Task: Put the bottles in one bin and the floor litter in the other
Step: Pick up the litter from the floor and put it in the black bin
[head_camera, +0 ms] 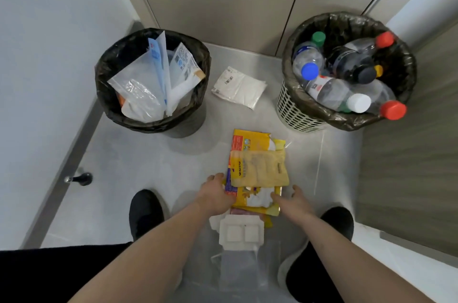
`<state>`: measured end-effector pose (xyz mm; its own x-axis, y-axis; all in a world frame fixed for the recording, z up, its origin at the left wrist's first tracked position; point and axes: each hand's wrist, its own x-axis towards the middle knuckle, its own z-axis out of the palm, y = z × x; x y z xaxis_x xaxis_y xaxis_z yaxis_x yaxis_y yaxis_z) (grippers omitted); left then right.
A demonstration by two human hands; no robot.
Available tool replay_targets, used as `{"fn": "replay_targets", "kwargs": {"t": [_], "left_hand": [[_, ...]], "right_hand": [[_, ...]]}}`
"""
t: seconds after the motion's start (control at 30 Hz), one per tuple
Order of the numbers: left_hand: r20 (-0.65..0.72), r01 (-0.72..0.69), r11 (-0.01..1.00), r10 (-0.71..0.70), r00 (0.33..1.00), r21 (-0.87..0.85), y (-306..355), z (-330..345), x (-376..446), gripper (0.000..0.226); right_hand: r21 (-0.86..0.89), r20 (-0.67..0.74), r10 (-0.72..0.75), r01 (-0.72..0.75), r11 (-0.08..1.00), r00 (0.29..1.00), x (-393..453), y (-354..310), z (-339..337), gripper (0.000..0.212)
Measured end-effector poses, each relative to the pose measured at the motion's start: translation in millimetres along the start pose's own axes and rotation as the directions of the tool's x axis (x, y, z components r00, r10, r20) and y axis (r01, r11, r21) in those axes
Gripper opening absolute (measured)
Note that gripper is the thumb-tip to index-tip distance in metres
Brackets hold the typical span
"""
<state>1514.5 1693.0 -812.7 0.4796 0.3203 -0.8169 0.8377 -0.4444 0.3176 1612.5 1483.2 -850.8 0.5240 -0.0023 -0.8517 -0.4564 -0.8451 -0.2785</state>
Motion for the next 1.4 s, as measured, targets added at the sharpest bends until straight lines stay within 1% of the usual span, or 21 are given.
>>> {"fn": "replay_targets", "kwargs": {"t": [0.07,0.1,0.17,0.23,0.33,0.43,0.53,0.6,0.63,0.67,0.77,0.83,0.9,0.97,1.07,1.13,1.23,1.3,1.4], "left_hand": [[0.018,0.026,0.998,-0.025,1.0,-0.063,5.5,5.2,7.2,0.064],[0.029,0.045,0.994,-0.042,0.999,-0.101,7.8,8.0,11.7,0.07],[0.021,0.07,0.986,-0.068,0.997,-0.151,7.4,15.5,23.3,0.081],[0.009,0.077,0.986,-0.076,0.997,-0.15,-4.2,30.9,45.8,0.077],[-0.033,0.079,0.987,-0.084,0.996,-0.139,-4.6,34.8,48.4,0.062],[-0.052,-0.002,0.997,-0.003,0.999,-0.08,0.1,35.9,40.0,0.061],[-0.015,-0.109,0.994,0.109,0.994,-0.006,-2.7,37.6,34.6,0.058],[-0.026,-0.139,0.99,0.14,0.99,0.027,-9.4,39.2,34.3,0.052],[-0.05,-0.133,0.991,0.134,0.99,0.031,-13.3,40.2,33.2,0.053],[-0.068,-0.118,0.993,0.119,0.991,0.025,-17.4,41.8,32.0,0.062],[-0.065,-0.028,0.998,0.032,0.997,0.064,-31.0,50.4,25.5,0.108],[-0.077,0.023,0.991,-0.013,0.997,0.128,-41.3,59.9,21.6,0.127],[-0.087,0.037,0.985,-0.023,0.996,0.166,-47.2,68.0,17.2,0.138],[-0.106,0.058,0.978,-0.037,0.994,0.201,-48.6,75.0,13.5,0.137],[-0.138,0.102,0.953,-0.065,0.988,0.284,-44.5,82.3,8.7,0.12],[-0.146,0.15,0.939,-0.109,0.983,0.311,-41.8,87.1,9.2,0.108],[-0.147,0.172,0.926,-0.129,0.981,0.336,-40.6,91.7,13.0,0.096],[-0.149,0.179,0.942,-0.141,0.979,0.285,-38.9,94.5,13.9,0.1],[-0.132,0.203,0.968,-0.184,0.974,0.148,-32.1,101.5,12.9,0.125]], "right_hand": [[0.086,0.002,0.011,-0.011,0.996,1.0,12.6,-4.0,5.2,0.084],[0.139,0.004,0.014,-0.015,0.99,1.0,18.0,-4.8,7.8,0.076],[0.215,0.003,0.027,-0.027,0.976,1.0,25.1,-6.4,12.7,0.071],[0.287,-0.009,0.052,-0.048,0.957,0.999,32.1,-6.4,16.8,0.071],[0.386,-0.038,0.076,-0.055,0.921,0.996,35.9,-9.8,24.1,0.07],[0.434,-0.098,0.109,-0.057,0.899,0.989,35.3,-11.4,29.5,0.068],[0.444,-0.126,0.178,-0.105,0.89,0.976,33.0,-5.6,25.1,0.047],[0.416,-0.144,0.17,-0.097,0.904,0.975,30.7,1.3,16.6,0.033],[0.412,-0.16,0.159,-0.08,0.907,0.974,29.1,5.7,11.1,0.031],[0.413,-0.168,0.152,-0.071,0.908,0.974,28.9,11.3,6.1,0.031],[0.421,-0.178,0.126,-0.04,0.906,0.976,21.9,29.7,-8.5,0.035],[0.424,-0.197,0.117,-0.023,0.905,0.973,15.8,43.6,-16.4,0.039],[0.445,-0.201,0.127,-0.025,0.895,0.971,8.6,56.8,-21.0,0.04],[0.46,-0.206,0.139,-0.03,0.887,0.968,3.0,68.6,-21.5,0.041],[0.464,-0.224,0.145,-0.026,0.885,0.964,-3.5,74.3,-19.4,0.04],[0.48,-0.226,0.151,-0.025,0.877,0.962,-5.2,70.8,-18.6,0.041],[0.503,-0.22,0.148,-0.018,0.864,0.964,-6.0,64.1,-18.2,0.041],[0.512,-0.228,0.143,-0.006,0.859,0.963,-8.0,61.2,-20.4,0.043],[0.52,-0.259,0.149,0.008,0.854,0.954,-8.9,59.8,-26.0,0.044]]}}
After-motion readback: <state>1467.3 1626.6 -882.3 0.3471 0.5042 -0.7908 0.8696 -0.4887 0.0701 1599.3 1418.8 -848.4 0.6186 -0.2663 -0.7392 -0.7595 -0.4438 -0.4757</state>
